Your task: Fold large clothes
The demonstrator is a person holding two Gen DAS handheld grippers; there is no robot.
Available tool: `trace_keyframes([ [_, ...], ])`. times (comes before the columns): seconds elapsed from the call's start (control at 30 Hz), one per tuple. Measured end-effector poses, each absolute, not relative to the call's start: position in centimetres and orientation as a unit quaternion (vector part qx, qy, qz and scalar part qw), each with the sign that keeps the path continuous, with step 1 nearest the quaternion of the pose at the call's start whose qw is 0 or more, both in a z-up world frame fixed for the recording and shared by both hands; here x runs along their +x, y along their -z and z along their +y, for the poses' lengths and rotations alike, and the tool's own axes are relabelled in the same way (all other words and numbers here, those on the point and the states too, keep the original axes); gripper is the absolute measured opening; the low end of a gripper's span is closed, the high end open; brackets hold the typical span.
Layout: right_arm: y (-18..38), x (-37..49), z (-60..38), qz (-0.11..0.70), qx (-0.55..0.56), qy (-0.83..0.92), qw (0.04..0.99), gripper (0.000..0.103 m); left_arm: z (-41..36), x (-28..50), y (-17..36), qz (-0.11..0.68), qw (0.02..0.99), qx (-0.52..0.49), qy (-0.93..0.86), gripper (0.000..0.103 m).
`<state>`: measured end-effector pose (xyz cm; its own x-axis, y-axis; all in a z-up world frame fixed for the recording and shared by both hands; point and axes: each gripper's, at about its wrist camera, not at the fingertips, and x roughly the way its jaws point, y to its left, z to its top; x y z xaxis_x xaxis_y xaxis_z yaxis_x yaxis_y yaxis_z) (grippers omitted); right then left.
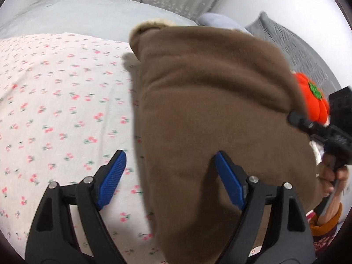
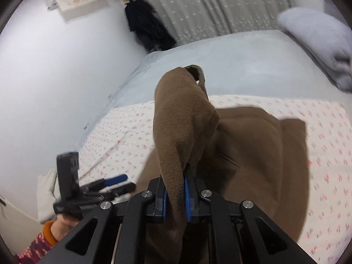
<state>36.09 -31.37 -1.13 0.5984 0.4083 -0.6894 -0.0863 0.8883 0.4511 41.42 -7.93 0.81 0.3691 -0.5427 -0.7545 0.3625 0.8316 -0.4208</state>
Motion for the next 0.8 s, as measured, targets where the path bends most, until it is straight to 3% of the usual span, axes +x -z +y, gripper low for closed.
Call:
trace_keyframes([
  [0.1,5.8,35.5,-33.7,0.456,0.219,-0.111,0.855,0.013,-10.2,41.4,0.8,0.504,0.813,-0.071,0.284,0.083],
  [0.17,8.5,35.2,-33.8,0.470,0.219,-0.101,0.849,0.020,-11.4,41.3,1.8,0.507,0.811,-0.070,0.284,0.085],
  [0.3,7.3,34.3,-34.0,0.454,0.219,-0.108,0.857,0.032,-12.1,40.9,2.0,0.494,0.828,-0.062,0.260,0.087],
  [0.43,4.7,33.5,-36.4,0.429,0.237,-0.082,0.867,0.071,-11.7,40.9,2.0,0.498,0.824,-0.078,0.259,0.087],
  [0.47,4.4,33.5,-37.2,0.425,0.244,-0.069,0.869,0.078,-11.9,40.7,2.0,0.496,0.825,-0.078,0.258,0.087],
  [0.8,8.3,36.4,-37.3,0.479,0.325,-0.111,0.808,0.082,-12.1,40.1,1.3,0.490,0.832,-0.063,0.252,0.087],
])
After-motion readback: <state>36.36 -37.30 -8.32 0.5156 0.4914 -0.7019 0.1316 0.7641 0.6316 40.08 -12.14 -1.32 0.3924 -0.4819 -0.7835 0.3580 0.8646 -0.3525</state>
